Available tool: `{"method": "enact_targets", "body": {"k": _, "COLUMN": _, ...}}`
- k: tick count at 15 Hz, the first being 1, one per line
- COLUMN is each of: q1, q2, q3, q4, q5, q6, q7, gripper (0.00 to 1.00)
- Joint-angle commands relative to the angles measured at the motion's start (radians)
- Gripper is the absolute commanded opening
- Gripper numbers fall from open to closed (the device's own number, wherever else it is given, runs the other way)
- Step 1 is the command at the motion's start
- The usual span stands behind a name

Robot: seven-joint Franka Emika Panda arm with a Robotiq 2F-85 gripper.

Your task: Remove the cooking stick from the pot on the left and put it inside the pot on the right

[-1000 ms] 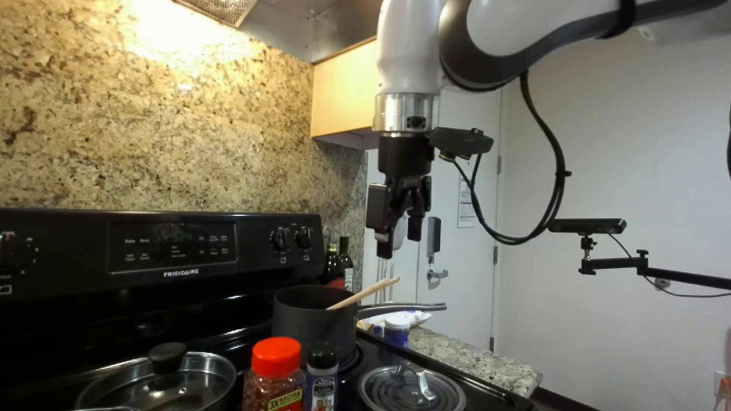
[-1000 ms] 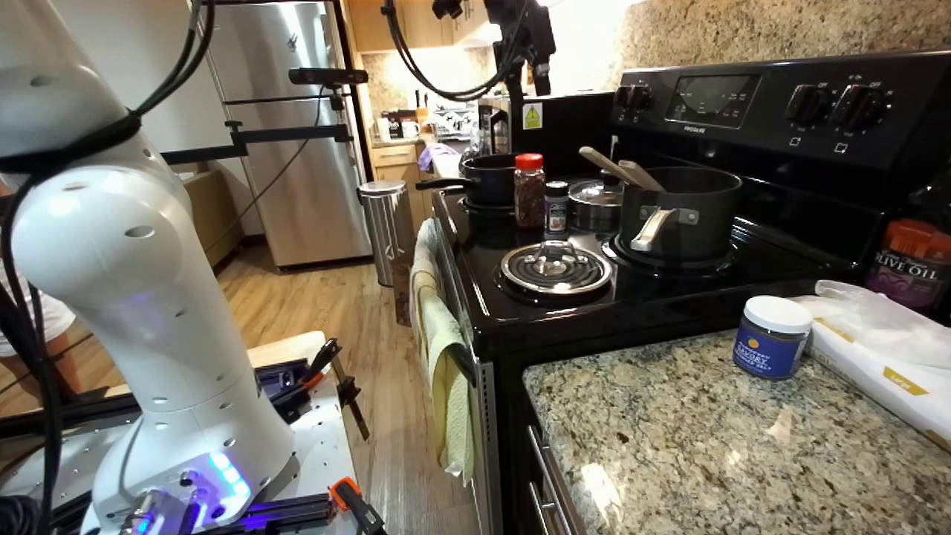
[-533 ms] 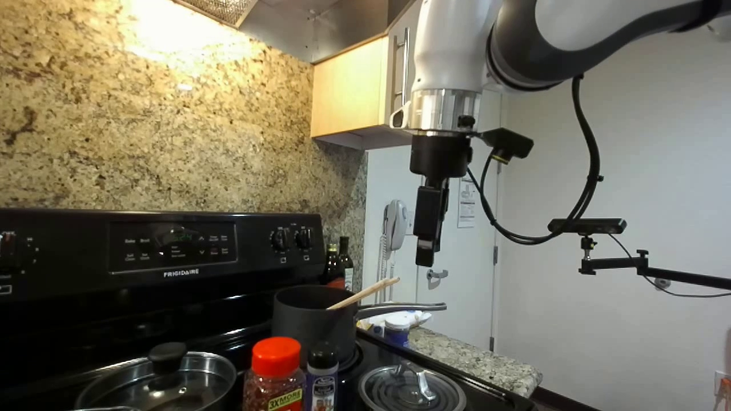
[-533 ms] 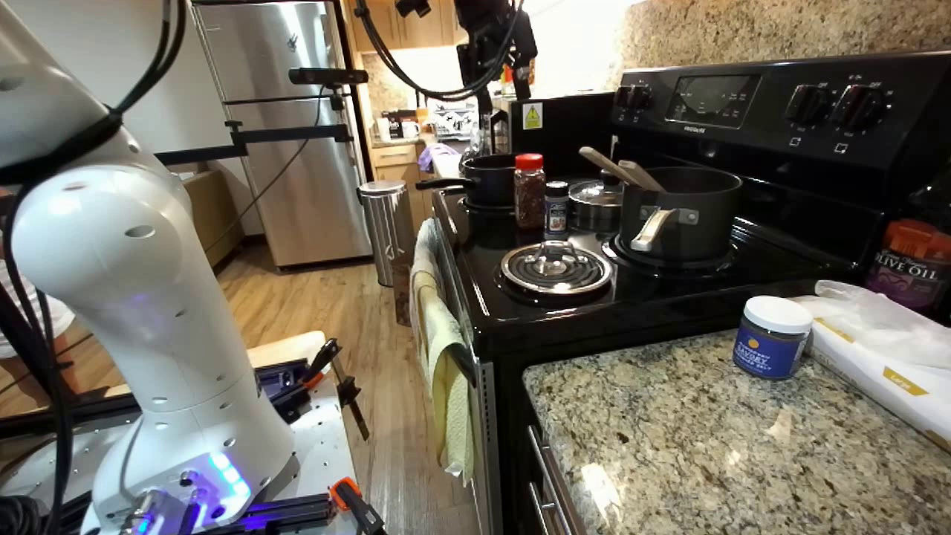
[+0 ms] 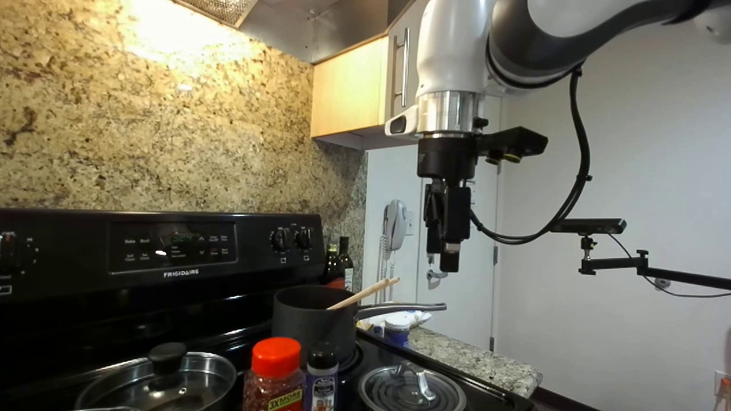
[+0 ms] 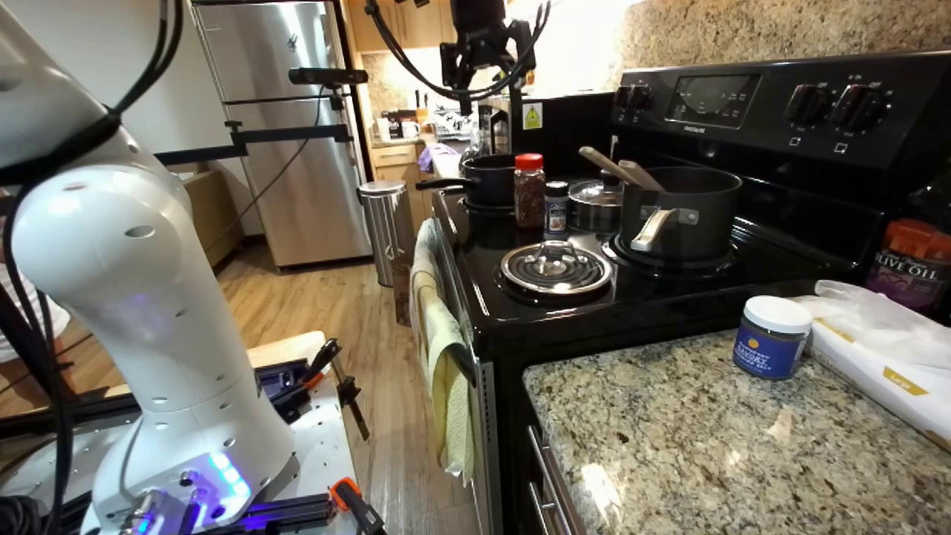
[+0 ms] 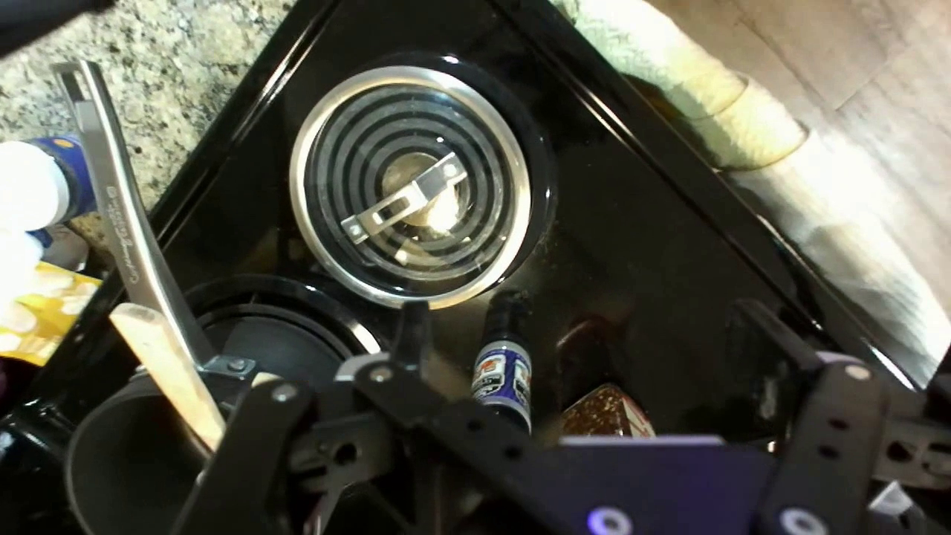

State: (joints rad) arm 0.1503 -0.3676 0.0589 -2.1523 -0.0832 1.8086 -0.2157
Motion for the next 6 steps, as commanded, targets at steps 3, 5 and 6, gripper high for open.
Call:
{"method": "enact_targets", "body": {"k": 3, "q1": -0.01, "q2": 0.031, "q3": -0.022, "q4": 0.05, "q5": 0.048, "q6": -0.109, "q7": -0.053, "gripper": 1.0}}
{"method": "enact_targets", "body": {"k": 5, "q1": -0.012, "q2": 0.011, "q3": -0.013, "q4": 0.021, "q5": 0.024, "q6": -0.08, "q7": -0.033, "gripper": 1.0}}
{"method": "enact_targets", "body": {"k": 6, "q1": -0.012, "q2": 0.013, "q3": -0.015, "q4": 0.024, "q5": 0.024, "q6": -0.083, "q7": -0.033, "gripper": 1.0}}
